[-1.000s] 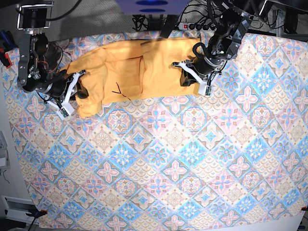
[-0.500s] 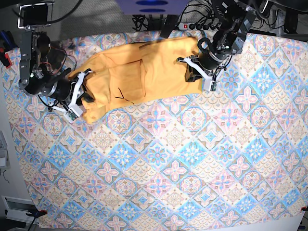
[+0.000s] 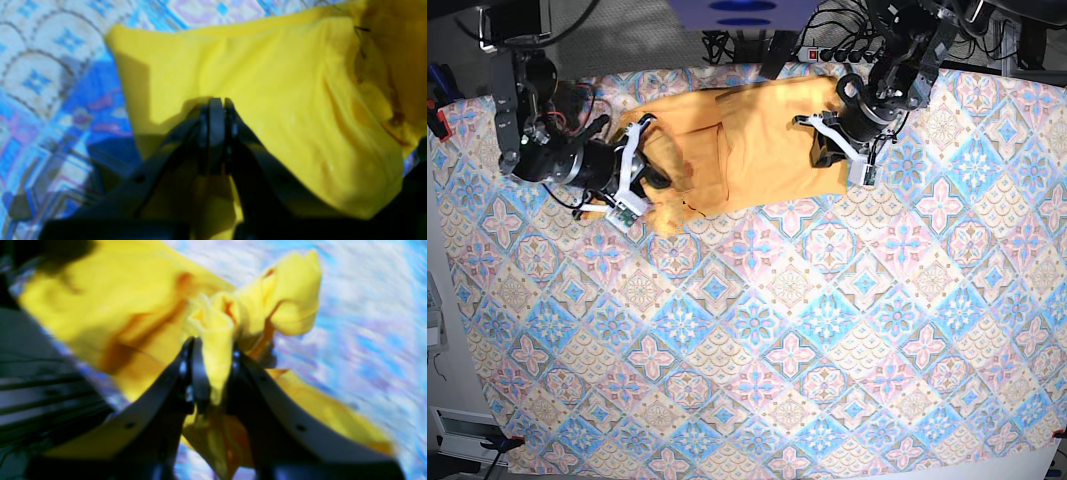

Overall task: Fold the T-shirt properly
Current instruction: 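Lift the shirt end with the right gripper and fold it toward the left gripper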

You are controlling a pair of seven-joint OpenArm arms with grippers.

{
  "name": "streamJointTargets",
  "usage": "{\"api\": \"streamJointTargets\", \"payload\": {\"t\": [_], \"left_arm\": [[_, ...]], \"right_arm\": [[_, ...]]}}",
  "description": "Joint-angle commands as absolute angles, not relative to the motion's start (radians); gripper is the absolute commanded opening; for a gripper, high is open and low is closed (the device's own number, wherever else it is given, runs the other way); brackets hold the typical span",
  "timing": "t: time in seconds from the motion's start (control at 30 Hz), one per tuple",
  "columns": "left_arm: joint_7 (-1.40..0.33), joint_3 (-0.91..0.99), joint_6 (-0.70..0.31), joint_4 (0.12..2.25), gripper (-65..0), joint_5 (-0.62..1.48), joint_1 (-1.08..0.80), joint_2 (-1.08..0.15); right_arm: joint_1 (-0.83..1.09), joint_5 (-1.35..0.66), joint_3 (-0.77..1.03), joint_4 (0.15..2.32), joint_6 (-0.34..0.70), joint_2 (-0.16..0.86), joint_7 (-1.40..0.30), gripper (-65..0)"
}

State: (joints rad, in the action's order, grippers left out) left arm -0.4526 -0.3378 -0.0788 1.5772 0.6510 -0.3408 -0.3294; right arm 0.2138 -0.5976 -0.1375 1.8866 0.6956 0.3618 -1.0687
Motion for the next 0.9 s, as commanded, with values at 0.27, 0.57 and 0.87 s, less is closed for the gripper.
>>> {"api": "streamJointTargets", "payload": {"t": [0.27,0.57,0.87], "left_arm": [[-0.433,-0.335,-0.088,1.538,-65.0,0.654,-0.337,-0.326],[-0.435,-0.334,-0.088,1.649,-65.0,0.656,-0.377,-0.36],[-0.435,-0.334,-0.088,1.616,-65.0,0.656,-0.375,-0.361]], "right_arm": [[0.163,-0.613,-0.268,1.903,0.698,0.255,-1.046,-64.8],[0.131,-0.608,-0.285,1.896,0.698,0.166,-1.043,-64.8],[0.073,-0.608,-0.312,1.879,0.698,0.127,-1.046,-64.8]]}}
